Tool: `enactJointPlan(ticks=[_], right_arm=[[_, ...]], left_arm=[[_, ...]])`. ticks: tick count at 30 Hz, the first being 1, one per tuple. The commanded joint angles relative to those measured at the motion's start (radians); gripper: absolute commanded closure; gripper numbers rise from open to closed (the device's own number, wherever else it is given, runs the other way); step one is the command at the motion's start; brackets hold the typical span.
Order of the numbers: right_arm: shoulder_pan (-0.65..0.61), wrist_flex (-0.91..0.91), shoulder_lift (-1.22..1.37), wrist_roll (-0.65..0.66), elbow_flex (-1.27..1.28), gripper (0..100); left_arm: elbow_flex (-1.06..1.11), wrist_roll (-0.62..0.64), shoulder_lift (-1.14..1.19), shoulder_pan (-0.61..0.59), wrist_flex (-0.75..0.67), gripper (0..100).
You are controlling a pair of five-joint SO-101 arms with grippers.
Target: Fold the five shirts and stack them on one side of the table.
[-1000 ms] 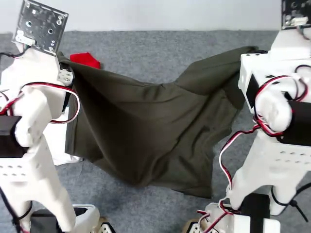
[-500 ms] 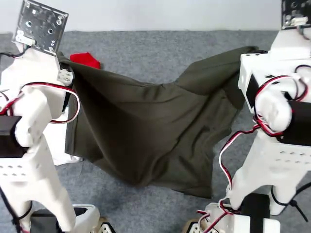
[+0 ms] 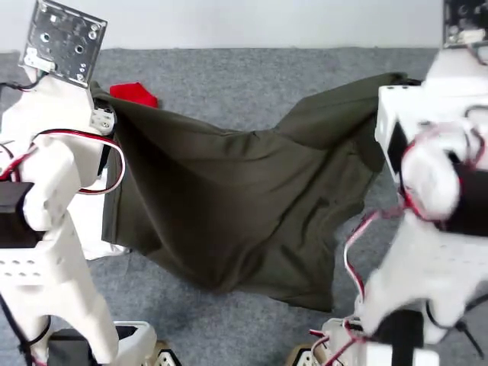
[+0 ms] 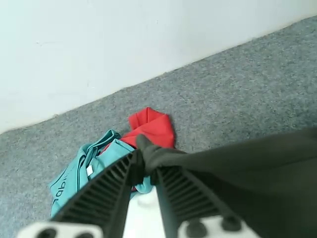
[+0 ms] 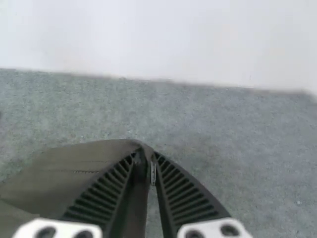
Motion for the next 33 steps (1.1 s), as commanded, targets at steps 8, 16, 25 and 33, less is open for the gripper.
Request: enactJointPlan(ticks=[8, 16, 25, 33], right_arm=[[-0.021, -0.119, -0.312, 0.074, -0.014, 99.1], [-0.022, -0.018, -0.179, 0.077, -0.018, 99.1], [-0.030, -0.061, -0.156, 0.077, 0.184, 99.1], [-0.024, -0.495, 0.041, 0.068, 0.393, 99.1]], left_arm=[[0.001, 0.023, -0.008, 0.000, 0.015, 99], [-0.001, 0.044, -0.008, -0.005, 0.020, 99], [0.114, 0.041, -0.017, -0.006, -0.017, 99], [0.366, 0.040, 0.058, -0.008, -0.305, 99]])
